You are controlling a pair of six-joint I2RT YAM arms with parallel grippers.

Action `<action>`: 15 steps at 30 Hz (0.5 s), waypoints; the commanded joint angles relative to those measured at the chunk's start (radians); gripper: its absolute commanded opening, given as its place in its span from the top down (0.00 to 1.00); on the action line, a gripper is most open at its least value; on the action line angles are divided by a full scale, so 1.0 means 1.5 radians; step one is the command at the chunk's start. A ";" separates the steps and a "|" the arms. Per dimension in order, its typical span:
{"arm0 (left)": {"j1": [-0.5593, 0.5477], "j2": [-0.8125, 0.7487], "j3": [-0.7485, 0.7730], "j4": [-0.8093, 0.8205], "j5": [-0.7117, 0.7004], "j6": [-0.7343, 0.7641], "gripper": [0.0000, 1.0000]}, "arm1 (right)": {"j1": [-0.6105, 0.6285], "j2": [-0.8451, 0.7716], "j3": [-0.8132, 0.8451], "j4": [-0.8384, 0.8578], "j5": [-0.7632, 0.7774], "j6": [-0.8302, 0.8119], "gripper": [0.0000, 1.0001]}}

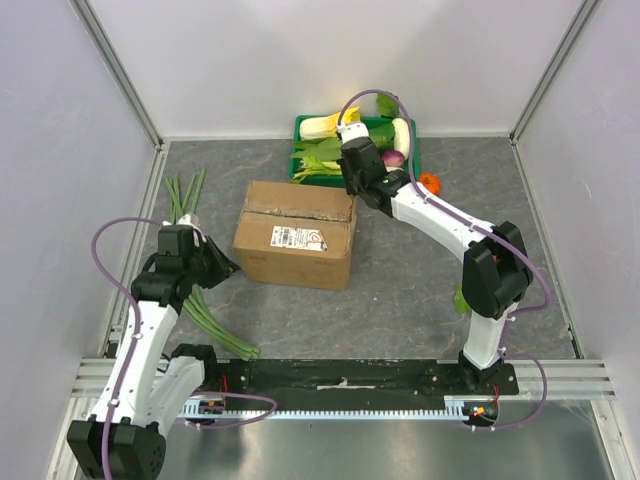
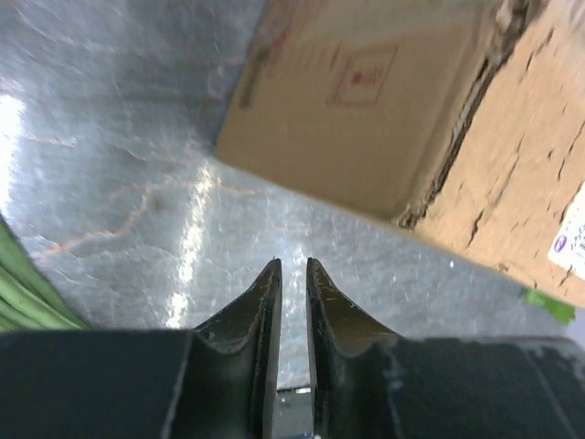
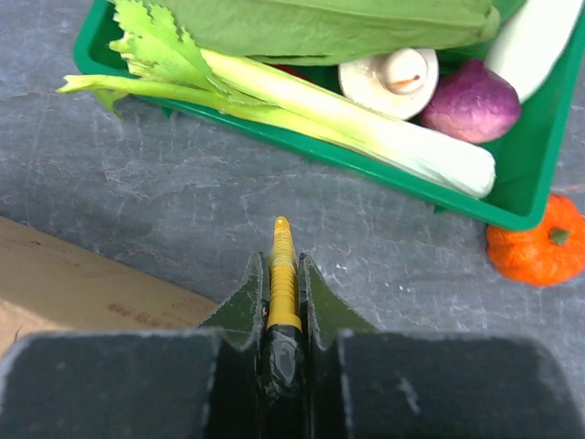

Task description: Unpack the express box

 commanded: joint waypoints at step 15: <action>-0.004 0.194 0.023 0.253 0.144 -0.054 0.78 | 0.022 -0.171 -0.169 0.007 -0.150 -0.016 1.00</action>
